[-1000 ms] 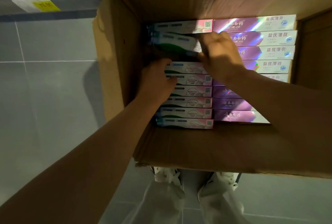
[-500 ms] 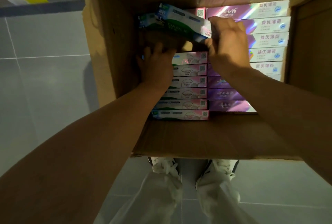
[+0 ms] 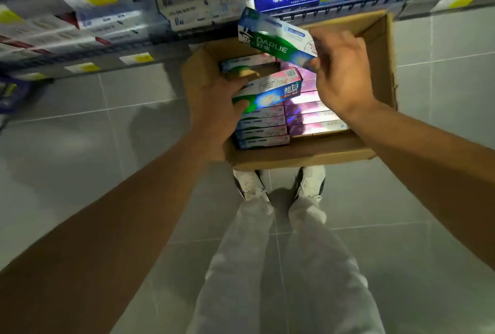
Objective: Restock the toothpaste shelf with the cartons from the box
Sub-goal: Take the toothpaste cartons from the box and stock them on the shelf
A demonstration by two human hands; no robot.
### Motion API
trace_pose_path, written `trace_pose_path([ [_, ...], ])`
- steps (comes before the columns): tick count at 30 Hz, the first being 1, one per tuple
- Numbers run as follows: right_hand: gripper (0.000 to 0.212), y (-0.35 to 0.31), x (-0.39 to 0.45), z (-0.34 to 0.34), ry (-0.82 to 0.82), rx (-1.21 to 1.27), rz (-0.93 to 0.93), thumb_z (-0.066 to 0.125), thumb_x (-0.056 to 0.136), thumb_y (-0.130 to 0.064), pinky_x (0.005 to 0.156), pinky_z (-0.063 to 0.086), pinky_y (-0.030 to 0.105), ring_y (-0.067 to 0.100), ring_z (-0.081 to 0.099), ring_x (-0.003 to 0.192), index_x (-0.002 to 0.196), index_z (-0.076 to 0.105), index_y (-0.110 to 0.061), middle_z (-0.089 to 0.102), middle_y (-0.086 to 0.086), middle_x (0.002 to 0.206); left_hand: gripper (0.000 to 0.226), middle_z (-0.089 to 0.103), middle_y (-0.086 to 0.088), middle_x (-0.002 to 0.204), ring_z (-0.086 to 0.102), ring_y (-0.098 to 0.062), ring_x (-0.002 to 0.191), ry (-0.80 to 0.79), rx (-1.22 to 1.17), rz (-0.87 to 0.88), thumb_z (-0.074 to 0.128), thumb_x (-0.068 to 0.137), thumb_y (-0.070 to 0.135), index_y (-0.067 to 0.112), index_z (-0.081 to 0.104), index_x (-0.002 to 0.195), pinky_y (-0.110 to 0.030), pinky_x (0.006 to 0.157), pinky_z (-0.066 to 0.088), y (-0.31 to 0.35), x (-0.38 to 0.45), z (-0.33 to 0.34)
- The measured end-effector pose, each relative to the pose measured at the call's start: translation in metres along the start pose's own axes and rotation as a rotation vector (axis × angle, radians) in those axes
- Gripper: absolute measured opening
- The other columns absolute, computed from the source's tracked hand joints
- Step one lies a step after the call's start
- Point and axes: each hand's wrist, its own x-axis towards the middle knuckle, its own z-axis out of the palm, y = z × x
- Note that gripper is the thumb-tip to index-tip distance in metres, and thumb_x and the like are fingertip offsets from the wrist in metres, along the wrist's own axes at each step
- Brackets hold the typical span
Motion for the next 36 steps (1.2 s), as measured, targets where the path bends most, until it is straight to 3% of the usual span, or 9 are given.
trace_pose_path([
  [7,0.042,-0.104,-0.027,-0.149,0.037,0.093,-0.014,0.051,0.083,-0.017,0.089,0.040,0.032,0.031,0.052,0.100,0.124,0.059,-0.025,0.061,0.008,0.104,0.044,0.059,-0.007,0.127,0.053,-0.021,0.115,0.038,0.043,0.029,0.064,0.088,0.024,0.022,0.056,0.132,-0.015,0.086,0.030,0.082,-0.098,-0.144],
  [11,0.045,-0.155,-0.051,-0.229,0.065,0.091,-0.054,0.049,0.084,-0.015,0.094,0.039,0.036,0.035,0.050,0.104,0.128,0.057,-0.020,0.059,0.012,0.108,0.042,0.063,-0.009,0.119,0.058,-0.024,0.109,0.050,0.060,0.083,0.064,0.088,0.025,0.024,0.059,0.130,-0.031,0.091,0.043,0.124,-0.160,-0.209],
  [18,0.051,-0.238,-0.103,-0.360,0.109,0.047,-0.206,0.042,0.082,-0.025,0.094,0.035,0.036,0.038,0.050,0.110,0.127,0.054,-0.005,0.057,0.022,0.116,0.038,0.061,-0.003,0.128,0.055,-0.021,0.117,0.207,0.065,0.108,0.067,0.087,0.027,0.022,0.063,0.125,-0.027,0.096,0.040,0.189,-0.269,-0.304],
  [25,0.037,-0.302,-0.134,-0.460,0.182,-0.010,-0.376,0.053,0.093,-0.013,0.092,0.034,0.032,0.036,0.049,0.113,0.129,0.052,-0.005,0.057,0.020,0.119,0.038,0.061,0.000,0.129,0.056,-0.017,0.117,0.316,0.068,0.148,0.067,0.088,0.028,0.024,0.063,0.125,-0.021,0.090,0.037,0.244,-0.355,-0.386],
  [31,0.029,-0.363,-0.138,-0.538,0.285,-0.048,-0.530,0.052,0.095,-0.012,0.085,0.034,0.030,0.034,0.051,0.106,0.122,0.056,-0.002,0.060,0.016,0.111,0.037,0.059,-0.002,0.132,0.053,-0.020,0.121,0.463,0.092,0.187,0.067,0.088,0.030,0.026,0.062,0.124,-0.029,0.098,0.039,0.274,-0.392,-0.454],
  [36,0.032,-0.407,-0.116,-0.579,0.382,-0.048,-0.586,0.053,0.095,-0.011,0.090,0.035,0.029,0.033,0.052,0.110,0.126,0.057,-0.005,0.060,0.018,0.116,0.039,0.057,-0.005,0.134,0.053,-0.023,0.121,0.550,0.109,0.225,0.066,0.089,0.029,0.025,0.060,0.127,-0.037,0.100,0.041,0.288,-0.391,-0.509],
])
